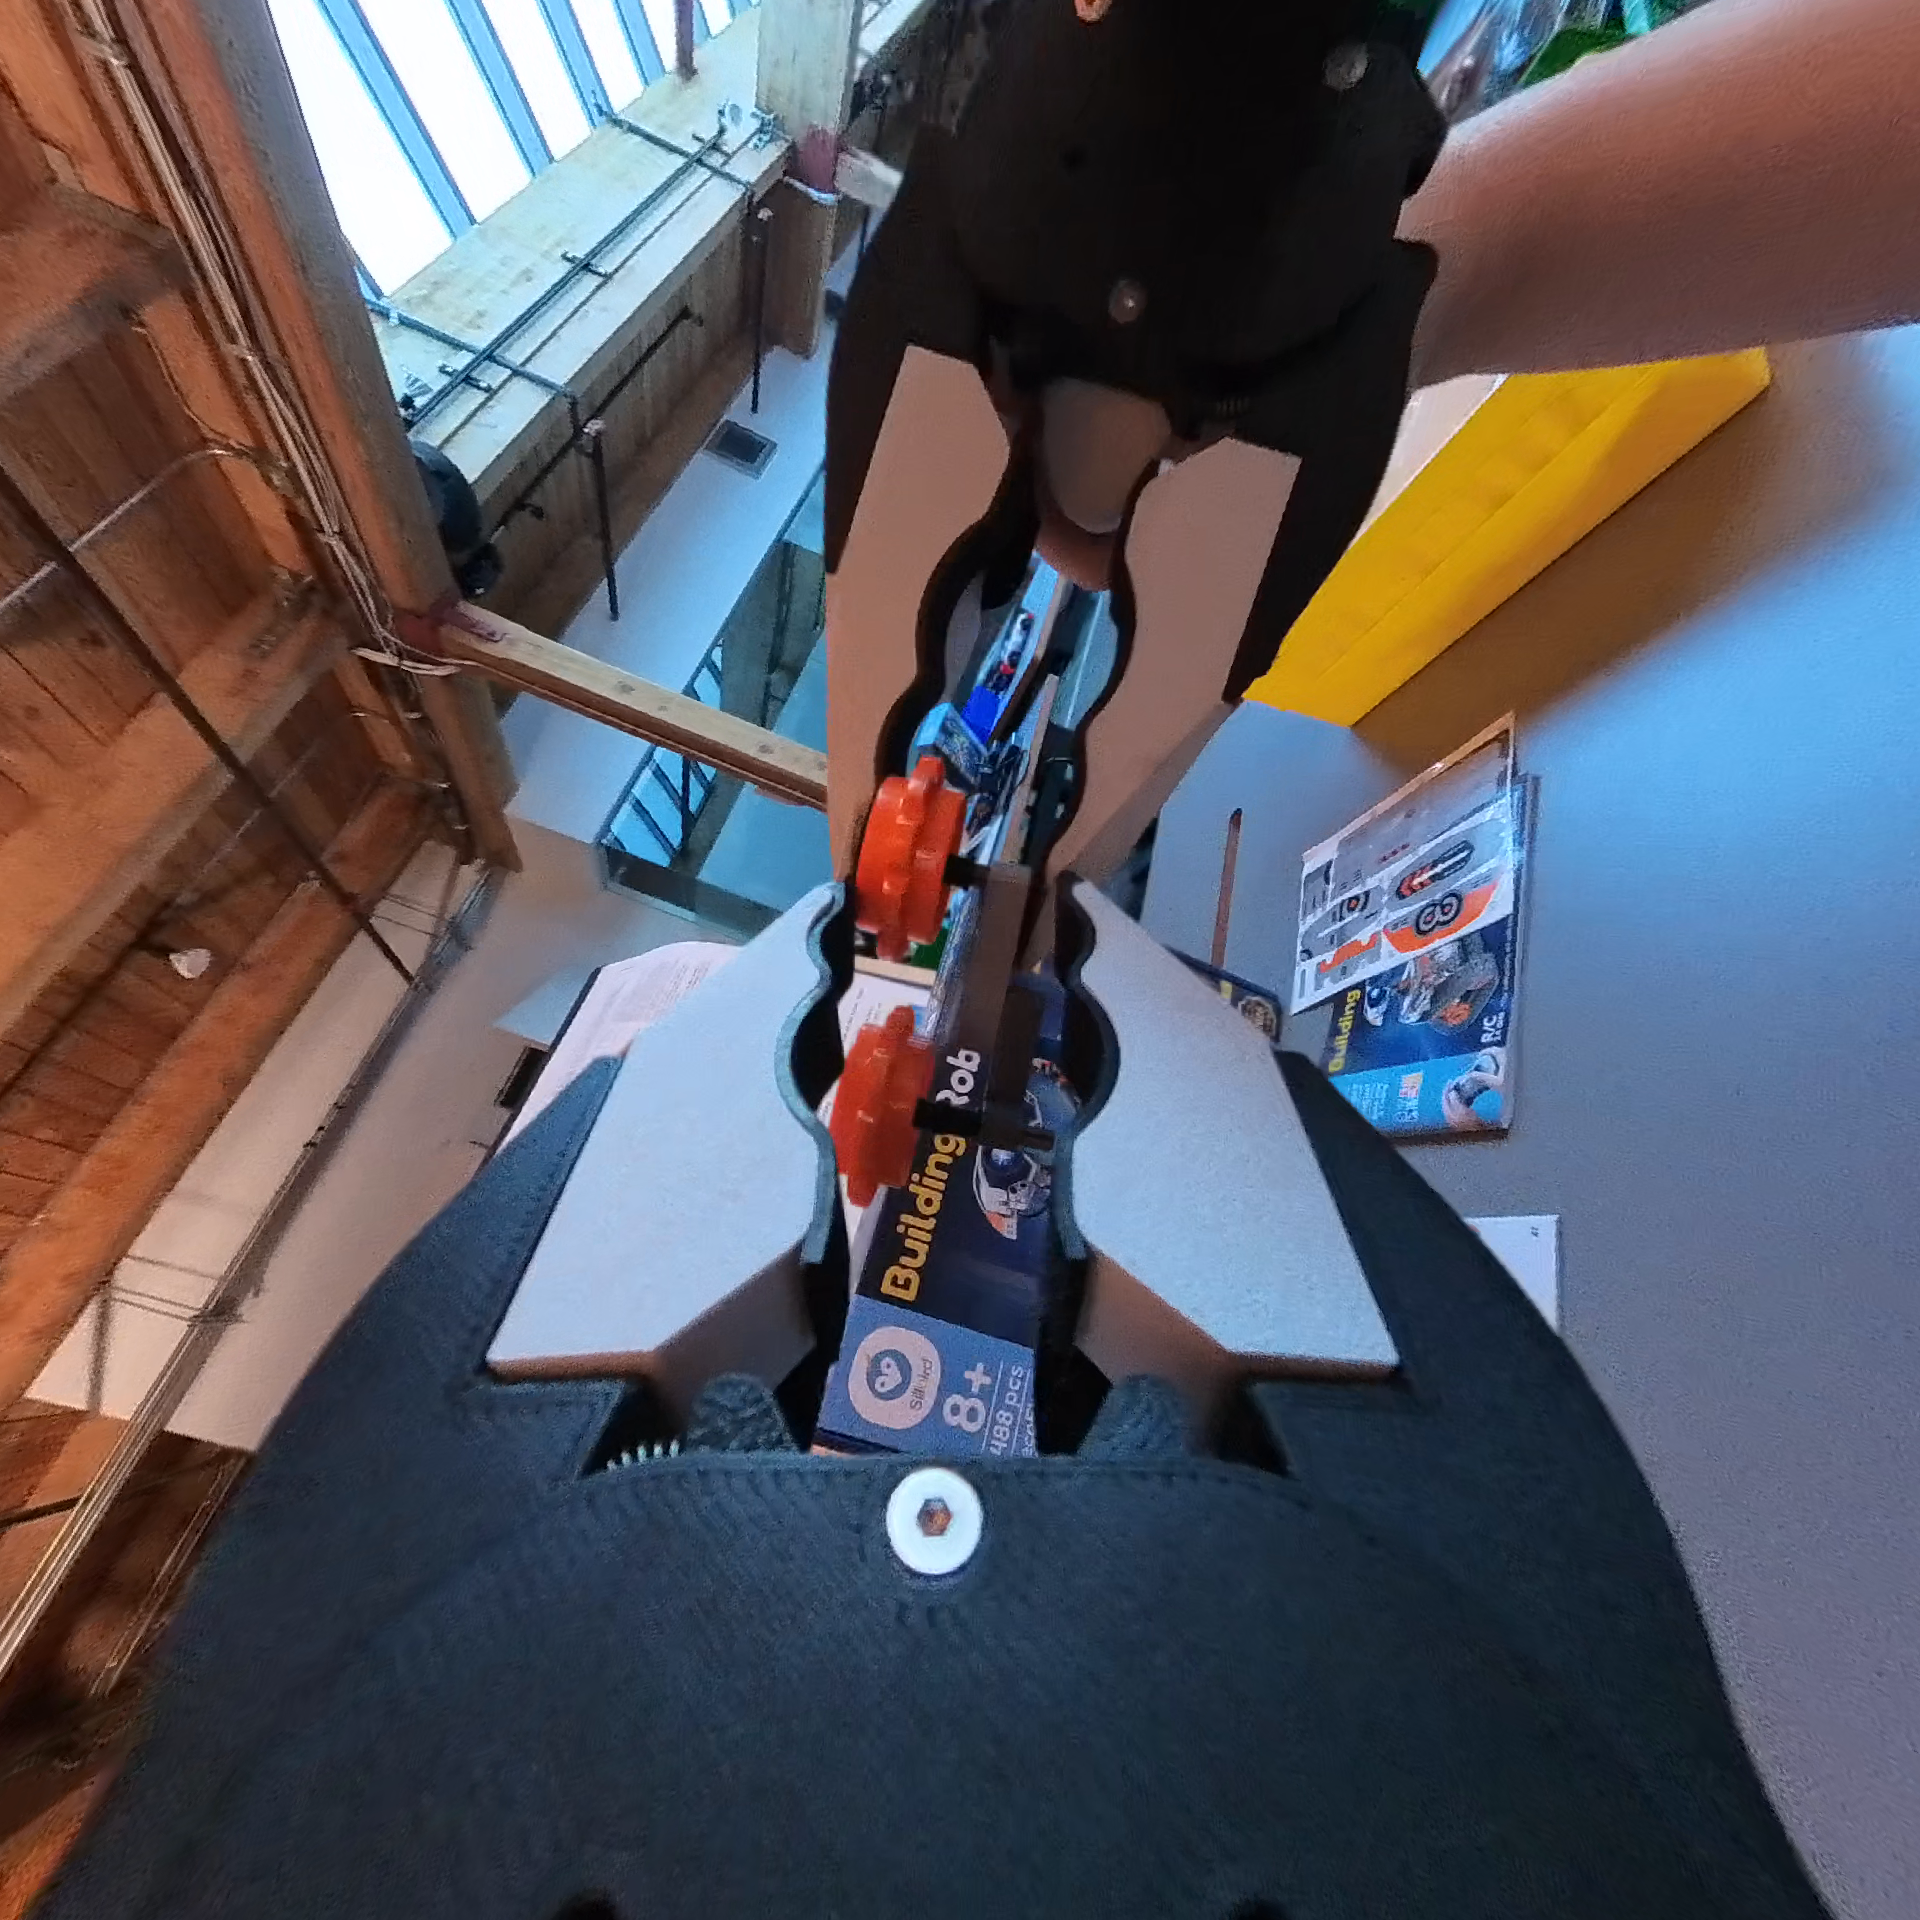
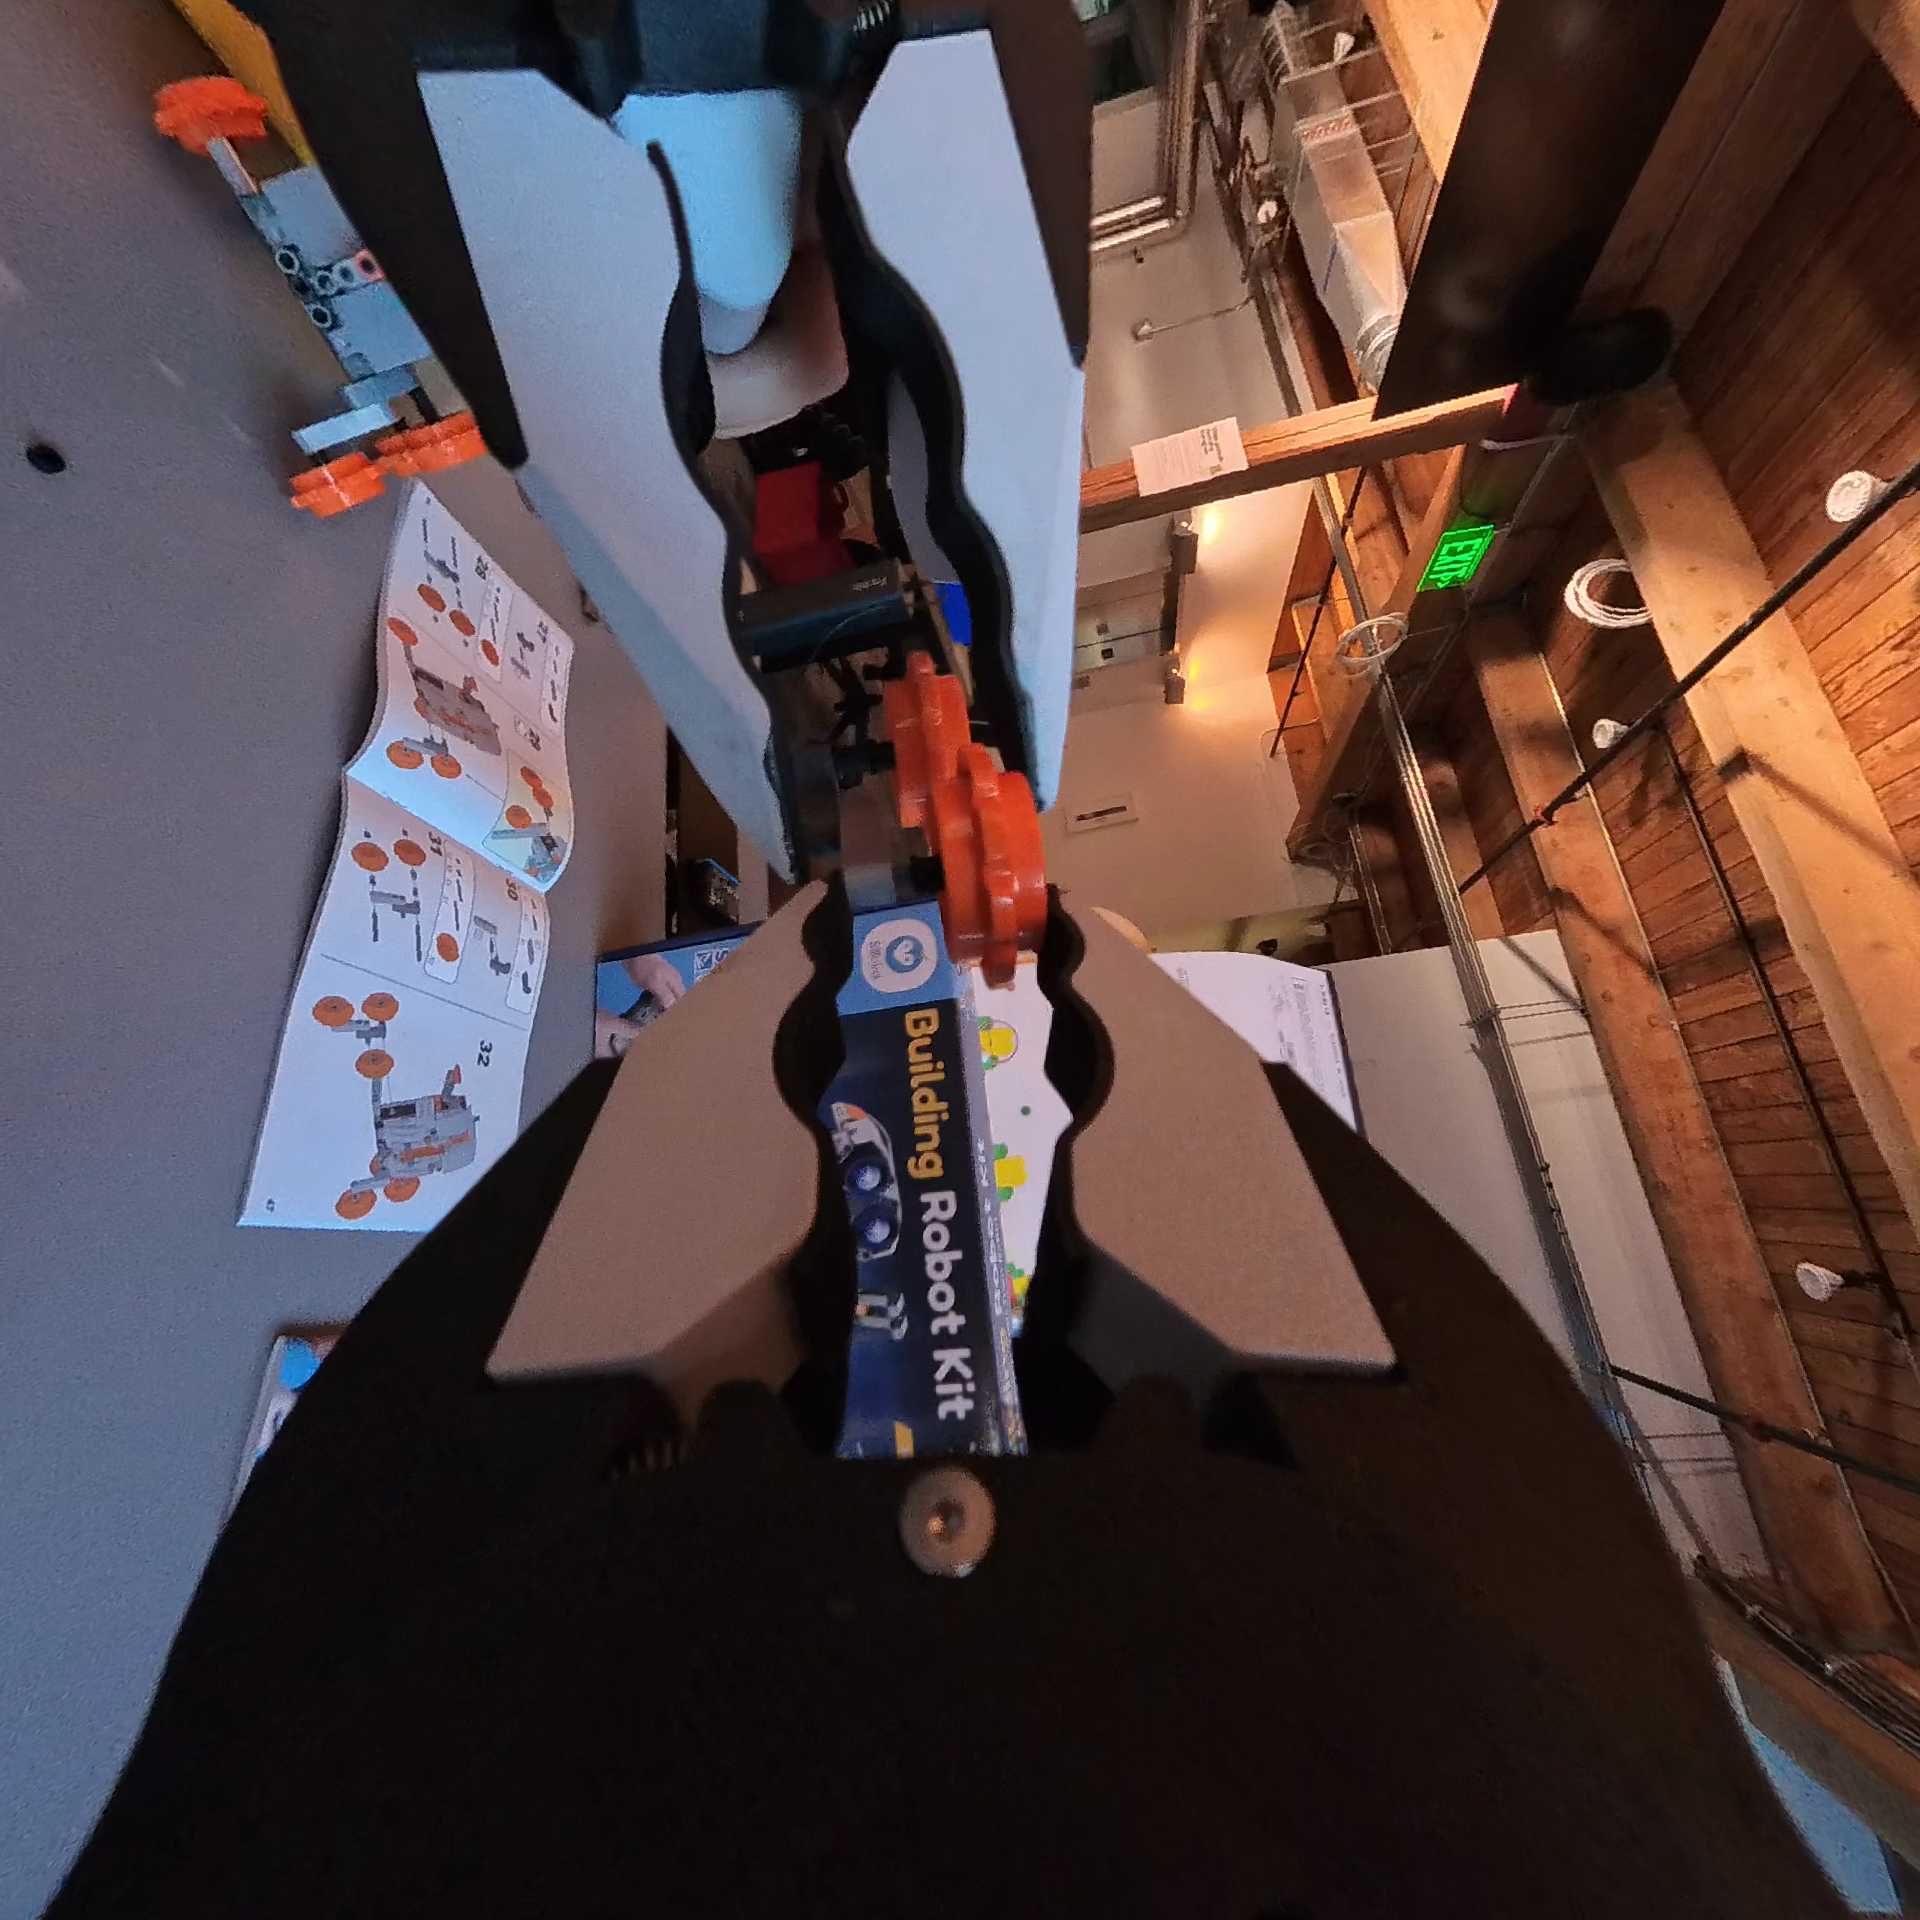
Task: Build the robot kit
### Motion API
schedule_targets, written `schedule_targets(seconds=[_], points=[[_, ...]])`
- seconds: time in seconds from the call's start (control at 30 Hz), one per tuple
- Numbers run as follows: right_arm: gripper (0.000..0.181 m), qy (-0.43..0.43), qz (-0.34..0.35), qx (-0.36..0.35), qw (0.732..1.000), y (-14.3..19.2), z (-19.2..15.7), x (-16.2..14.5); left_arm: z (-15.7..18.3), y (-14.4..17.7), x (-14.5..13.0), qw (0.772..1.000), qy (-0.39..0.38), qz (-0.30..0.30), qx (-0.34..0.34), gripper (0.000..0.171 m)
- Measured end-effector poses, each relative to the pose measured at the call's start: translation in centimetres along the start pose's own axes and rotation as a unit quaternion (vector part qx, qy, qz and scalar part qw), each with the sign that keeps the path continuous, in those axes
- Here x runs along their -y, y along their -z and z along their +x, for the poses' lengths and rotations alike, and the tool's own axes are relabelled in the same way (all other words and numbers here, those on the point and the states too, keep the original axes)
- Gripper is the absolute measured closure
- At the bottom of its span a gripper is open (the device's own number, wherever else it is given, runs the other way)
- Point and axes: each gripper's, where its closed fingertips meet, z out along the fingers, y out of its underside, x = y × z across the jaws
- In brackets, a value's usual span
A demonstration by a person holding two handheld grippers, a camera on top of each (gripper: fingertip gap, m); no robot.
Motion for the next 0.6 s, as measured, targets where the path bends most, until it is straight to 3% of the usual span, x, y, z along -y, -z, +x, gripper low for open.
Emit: schedule_targets(seconds=[0.23, 0.6], points=[[0.147, -0.017, -0.019, 0.009, 1.000, -0.4, -0.3, -0.6, 0.2, -0.2, -0.5, 0.999, -0.041, -0.017, 0.012, 0.136], [0.147, -0.040, -0.022, 0.019, 0.999, -0.2, -0.2, -0.8, 0.6, -0.8, -1.2, 0.993, -0.105, -0.048, 0.025, 0.119]])
